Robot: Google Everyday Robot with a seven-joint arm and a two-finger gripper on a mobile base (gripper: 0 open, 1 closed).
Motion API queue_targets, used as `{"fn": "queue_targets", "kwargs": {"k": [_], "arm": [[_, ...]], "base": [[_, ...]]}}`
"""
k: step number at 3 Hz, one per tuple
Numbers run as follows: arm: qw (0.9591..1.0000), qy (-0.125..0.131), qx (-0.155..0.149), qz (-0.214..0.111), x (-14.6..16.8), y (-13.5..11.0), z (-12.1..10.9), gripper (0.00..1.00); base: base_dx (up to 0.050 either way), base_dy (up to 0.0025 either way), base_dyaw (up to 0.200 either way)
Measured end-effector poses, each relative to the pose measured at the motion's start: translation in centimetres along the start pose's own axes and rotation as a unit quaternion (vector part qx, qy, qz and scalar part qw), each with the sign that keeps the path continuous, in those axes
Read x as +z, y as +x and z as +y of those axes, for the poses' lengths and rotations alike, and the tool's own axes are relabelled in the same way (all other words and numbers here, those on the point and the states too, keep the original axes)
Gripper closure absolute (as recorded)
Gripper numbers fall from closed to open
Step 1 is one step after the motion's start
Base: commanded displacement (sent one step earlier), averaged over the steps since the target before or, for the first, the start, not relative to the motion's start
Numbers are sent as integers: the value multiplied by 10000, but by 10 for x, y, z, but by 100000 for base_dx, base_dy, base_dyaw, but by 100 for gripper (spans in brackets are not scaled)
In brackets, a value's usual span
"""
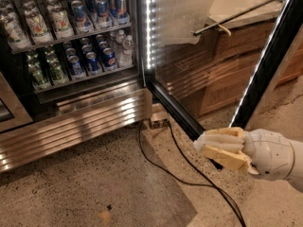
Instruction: Open right fridge door
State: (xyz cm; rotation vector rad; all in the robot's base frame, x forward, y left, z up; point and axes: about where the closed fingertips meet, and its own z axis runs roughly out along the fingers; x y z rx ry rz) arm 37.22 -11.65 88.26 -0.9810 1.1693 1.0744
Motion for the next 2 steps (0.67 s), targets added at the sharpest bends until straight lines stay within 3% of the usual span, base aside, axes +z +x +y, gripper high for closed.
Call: {"fn": "queue_targets", "kwargs": {"k": [1,2], "arm": [[10000,0,0,0,0,0,0,100],[10000,0,0,0,0,0,0,82]], "base": [[0,0,0],[0,0,0]]}}
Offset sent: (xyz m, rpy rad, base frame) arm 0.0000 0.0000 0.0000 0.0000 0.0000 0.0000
